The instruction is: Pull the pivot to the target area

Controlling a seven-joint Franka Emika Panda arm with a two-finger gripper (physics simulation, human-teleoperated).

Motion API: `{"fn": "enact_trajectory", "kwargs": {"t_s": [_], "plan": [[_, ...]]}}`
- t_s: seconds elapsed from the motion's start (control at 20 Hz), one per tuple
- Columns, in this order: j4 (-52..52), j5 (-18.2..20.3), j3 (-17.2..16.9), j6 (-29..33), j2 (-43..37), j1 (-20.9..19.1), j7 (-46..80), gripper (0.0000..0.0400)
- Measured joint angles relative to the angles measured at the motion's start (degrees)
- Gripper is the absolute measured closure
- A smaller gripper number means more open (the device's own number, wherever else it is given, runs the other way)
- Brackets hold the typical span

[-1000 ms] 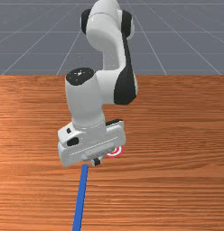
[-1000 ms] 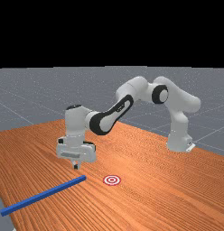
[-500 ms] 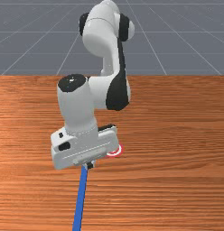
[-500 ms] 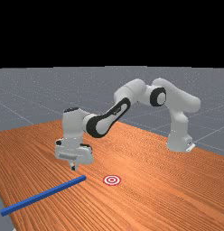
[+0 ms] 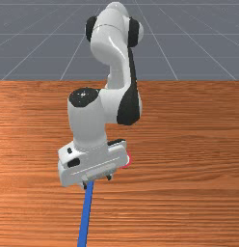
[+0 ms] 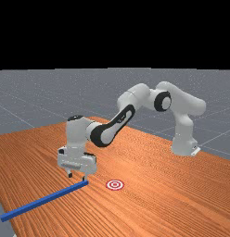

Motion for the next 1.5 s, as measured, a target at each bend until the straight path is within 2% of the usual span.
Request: {"fn": "enact_trajectory", "kwargs": {"t_s": [0.1, 0.25, 0.35, 0.4, 0.45, 0.5, 0.65, 0.7, 0.9, 1.1, 1.2, 1.35, 1.4, 1.45, 1.5], "plan": [[1.3, 2.0, 2.1, -1.3, 0.8, -1.4, -1.8, 0.002], [1.9, 2.0, 2.1, -0.5, 1.9, -1.5, -1.9, 0.0004], [1.4, 0.0, 0.0, 1.1, 2.4, -0.1, 0.0, 0.0002], [6.5, 0.4, 0.6, -3.1, 5.1, -0.8, -0.5, 0.0001], [6.8, 0.4, 0.6, -3.2, 5.3, -1.2, -0.9, 0.0001], [3.2, 0.3, 0.3, -0.2, 3.6, -1.3, -1.4, 0.0], [6.1, 2.0, 2.0, -2.0, 5.2, -3.6, -3.7, 0.0], [5.2, 0.3, 1.2, -1.4, 4.8, -2.9, -5.5, 0.0], [4.2, 0.0, 0.2, 0.5, 5.0, -1.3, -1.7, 0.0], [5.5, 1.0, 0.4, 1.2, 7.0, -1.5, 0.3, 0.0], [9.3, -1.1, -1.1, -0.3, 9.3, -0.6, 0.3, 0.0], [8.3, -2.9, -3.1, 0.3, 8.9, 1.0, 2.5, 0.0], [9.3, -0.1, 0.0, -0.7, 9.2, -0.9, -0.4, 0.0], [10.5, 0.3, -0.5, -1.3, 10.0, -0.8, 3.0, 0.0155], [10.1, -2.5, -2.7, -0.7, 9.8, 0.5, 2.1, 0.0246]]}}
